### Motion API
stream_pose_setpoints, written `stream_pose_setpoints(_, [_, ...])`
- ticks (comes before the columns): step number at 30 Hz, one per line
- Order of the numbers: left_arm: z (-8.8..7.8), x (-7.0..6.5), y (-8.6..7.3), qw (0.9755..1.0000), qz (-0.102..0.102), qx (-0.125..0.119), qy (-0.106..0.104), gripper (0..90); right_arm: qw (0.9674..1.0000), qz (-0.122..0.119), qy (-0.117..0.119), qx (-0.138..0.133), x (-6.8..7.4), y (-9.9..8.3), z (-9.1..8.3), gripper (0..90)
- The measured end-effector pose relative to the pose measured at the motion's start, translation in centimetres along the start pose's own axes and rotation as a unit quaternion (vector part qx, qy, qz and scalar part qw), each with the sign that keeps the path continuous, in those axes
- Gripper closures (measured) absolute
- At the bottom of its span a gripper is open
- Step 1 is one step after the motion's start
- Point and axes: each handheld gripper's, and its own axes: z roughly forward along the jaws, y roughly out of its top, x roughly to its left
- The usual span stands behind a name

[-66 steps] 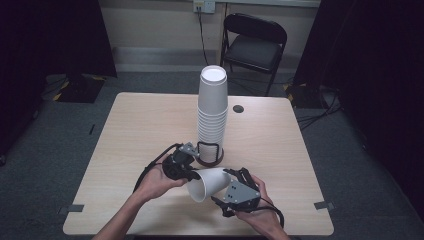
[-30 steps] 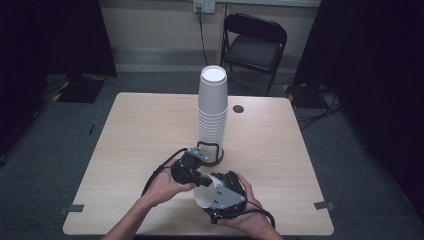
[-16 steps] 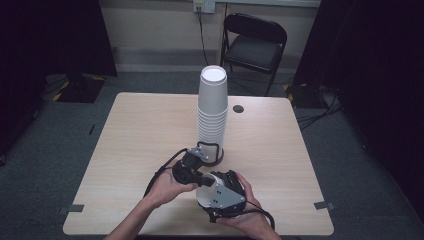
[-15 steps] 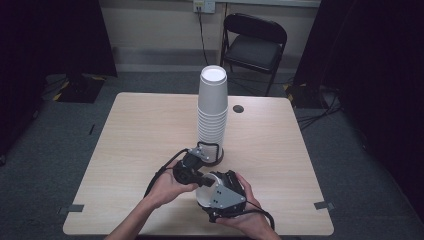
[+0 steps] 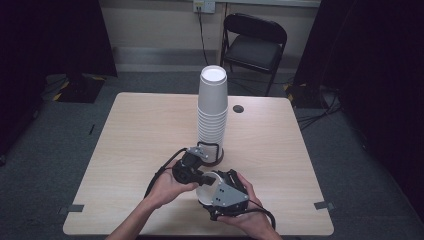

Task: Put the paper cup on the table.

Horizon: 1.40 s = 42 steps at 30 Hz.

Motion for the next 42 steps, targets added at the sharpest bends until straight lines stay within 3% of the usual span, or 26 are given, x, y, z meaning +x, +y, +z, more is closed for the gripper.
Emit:
stream_pose_setpoints(8, [-0.2, 0.2, -0.2, 0.9998, 0.0, -0.018, 0.002, 79.0, 0.9998, 0.019, -0.009, -0.002, -0.5, -0.2, -0.2, 11.3])
stream_pose_setpoints(14, [-0.6, 0.0, -0.3, 0.9994, 0.003, -0.035, 0.004, 66.9, 0.9994, 0.033, -0.014, -0.002, -0.9, -0.4, -0.3, 11.3])
stream_pose_setpoints(20, [-1.2, 0.4, -0.8, 0.9961, -0.004, -0.067, 0.057, 48.8, 0.9987, 0.046, -0.019, 0.0, -1.2, -0.6, -0.4, 11.3])
stream_pose_setpoints(25, [-1.6, 0.6, -1.2, 0.9948, -0.017, -0.075, 0.067, 37.1, 0.9982, 0.057, -0.022, 0.002, -1.5, -0.9, -0.6, 11.3])
stream_pose_setpoints(31, [-2.6, 0.9, -1.8, 0.9914, -0.022, -0.105, 0.074, 25.4, 0.9971, 0.072, -0.026, 0.002, -2.1, -1.3, -0.8, 11.3])
stream_pose_setpoints(34, [-3.2, 1.2, -2.3, 0.9905, -0.014, -0.123, 0.06, 23.0, 0.9965, 0.079, -0.029, 0.003, -2.3, -1.5, -0.9, 11.3])
stream_pose_setpoints(37, [-3.6, 1.3, -2.8, 0.9884, -0.006, -0.134, 0.072, 20.2, 0.9958, 0.087, -0.03, 0.003, -2.6, -1.7, -1.0, 11.3])
stream_pose_setpoints(42, [-4.2, 1.5, -3.8, 0.9853, -0.009, -0.14, 0.098, 18.0, 0.9935, 0.109, -0.033, -0.001, -3.2, -2.1, -1.2, 11.3])
